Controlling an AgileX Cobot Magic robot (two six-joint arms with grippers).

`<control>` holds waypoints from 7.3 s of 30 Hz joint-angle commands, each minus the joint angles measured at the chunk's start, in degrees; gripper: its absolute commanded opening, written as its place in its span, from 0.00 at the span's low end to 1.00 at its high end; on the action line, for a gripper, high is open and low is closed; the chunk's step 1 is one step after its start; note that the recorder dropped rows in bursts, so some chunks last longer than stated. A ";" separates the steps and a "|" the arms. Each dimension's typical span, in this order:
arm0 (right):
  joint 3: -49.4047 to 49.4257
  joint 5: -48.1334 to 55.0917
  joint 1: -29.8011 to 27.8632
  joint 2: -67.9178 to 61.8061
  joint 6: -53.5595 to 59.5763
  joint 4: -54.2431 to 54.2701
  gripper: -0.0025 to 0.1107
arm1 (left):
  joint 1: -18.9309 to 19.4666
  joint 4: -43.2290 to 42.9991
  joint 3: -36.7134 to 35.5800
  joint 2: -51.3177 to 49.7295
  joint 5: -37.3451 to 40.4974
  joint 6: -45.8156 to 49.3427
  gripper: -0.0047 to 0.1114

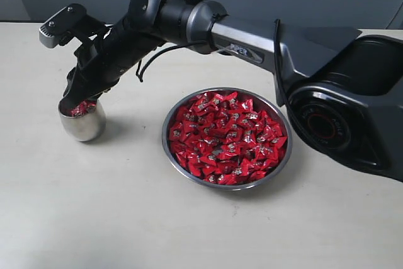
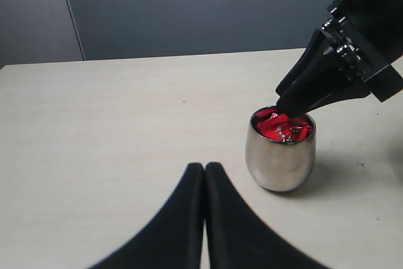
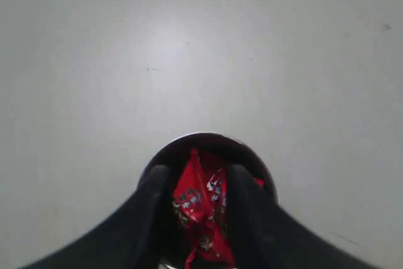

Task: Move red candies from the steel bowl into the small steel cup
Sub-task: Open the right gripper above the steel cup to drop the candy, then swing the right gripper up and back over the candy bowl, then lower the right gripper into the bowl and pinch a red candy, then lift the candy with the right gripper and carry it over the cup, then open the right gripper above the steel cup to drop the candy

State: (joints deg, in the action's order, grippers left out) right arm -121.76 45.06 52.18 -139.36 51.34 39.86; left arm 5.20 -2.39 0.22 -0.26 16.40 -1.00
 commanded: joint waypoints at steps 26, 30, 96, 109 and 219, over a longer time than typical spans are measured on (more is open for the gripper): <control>3.43 -7.58 -4.46 7.50 -12.88 -4.38 0.02 | -0.44 -0.04 -0.22 0.26 -0.10 -0.15 0.04; 10.59 -13.96 -4.87 11.00 -12.88 -3.05 0.02 | -0.44 -0.04 -0.22 0.26 -0.10 -0.15 0.04; 46.46 -5.14 -7.71 25.56 0.91 -33.46 0.14 | -0.44 -0.04 -0.22 0.26 -0.10 -0.15 0.04; 46.46 -8.25 -7.44 23.46 -0.26 -35.73 0.38 | -0.44 -0.04 -0.22 0.26 -0.10 -0.15 0.04; -4.01 3.19 -0.76 -2.49 -0.93 4.11 0.02 | -0.44 -0.04 -0.22 0.26 -0.10 -0.15 0.04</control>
State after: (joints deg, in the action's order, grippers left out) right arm -125.21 48.39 51.45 -141.92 49.94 43.89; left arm 5.20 -2.39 0.22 -0.26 16.40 -1.00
